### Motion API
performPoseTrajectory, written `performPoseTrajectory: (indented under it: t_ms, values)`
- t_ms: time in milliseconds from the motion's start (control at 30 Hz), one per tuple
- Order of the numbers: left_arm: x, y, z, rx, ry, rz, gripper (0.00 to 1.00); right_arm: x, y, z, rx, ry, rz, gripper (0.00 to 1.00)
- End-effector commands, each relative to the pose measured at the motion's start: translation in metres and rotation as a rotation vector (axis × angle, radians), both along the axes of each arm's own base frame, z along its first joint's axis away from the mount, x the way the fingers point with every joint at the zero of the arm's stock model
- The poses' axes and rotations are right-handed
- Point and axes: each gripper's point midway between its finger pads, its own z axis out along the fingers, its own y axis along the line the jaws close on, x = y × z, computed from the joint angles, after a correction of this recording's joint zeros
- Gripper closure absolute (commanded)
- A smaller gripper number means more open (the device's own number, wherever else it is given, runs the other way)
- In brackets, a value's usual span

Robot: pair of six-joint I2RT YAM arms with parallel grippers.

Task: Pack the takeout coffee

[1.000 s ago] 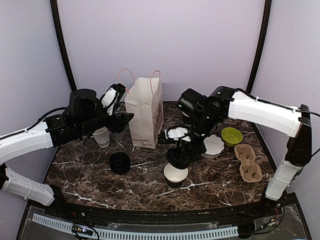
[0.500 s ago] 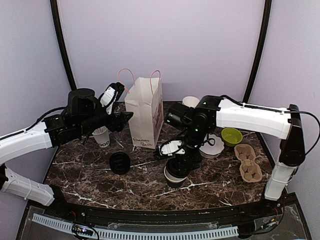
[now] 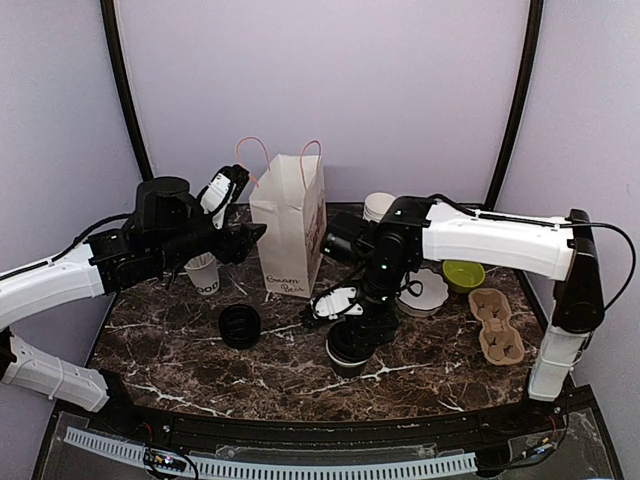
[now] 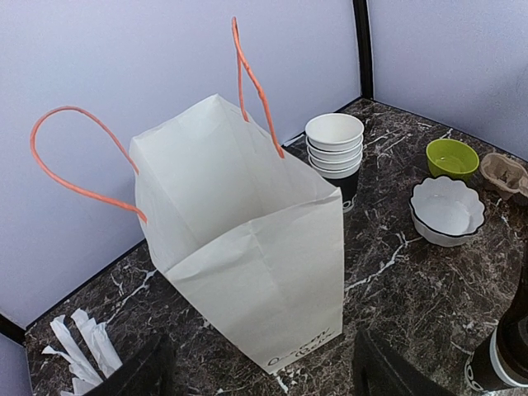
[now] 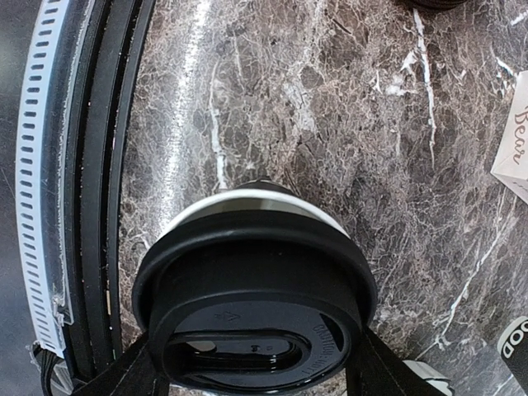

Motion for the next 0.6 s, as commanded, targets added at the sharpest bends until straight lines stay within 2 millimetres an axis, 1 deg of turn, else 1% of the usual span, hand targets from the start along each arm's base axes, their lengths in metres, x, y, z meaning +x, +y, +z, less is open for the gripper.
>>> performPoseTrajectory:
  t_ms: [0, 133, 267, 333, 567]
  values:
    - [0.0, 0.002, 0.006, -0.012, -0.019, 0.002, 0.24, -0.006, 0.008, 0.002, 0.004, 0.015, 0.002, 0.29]
    - [0.0, 0.002, 0.005, -0.011, -0.018, 0.001, 0.24, -0.006, 0.011, 0.009, 0.024, 0.014, 0.0, 0.22]
    - [0.0, 0.0, 0.003, -0.01, -0.011, -0.001, 0.23, -0.008, 0.011, 0.016, 0.042, 0.017, 0.006, 0.2]
    - [0.001, -0.001, 0.001, -0.008, -0.004, -0.005, 0.23, -0.01, 0.012, 0.021, 0.058, 0.025, 0.01, 0.15]
    - [0.003, -0.004, -0.003, -0.003, 0.008, -0.007, 0.23, -0.013, 0.011, 0.025, 0.07, 0.035, 0.011, 0.13]
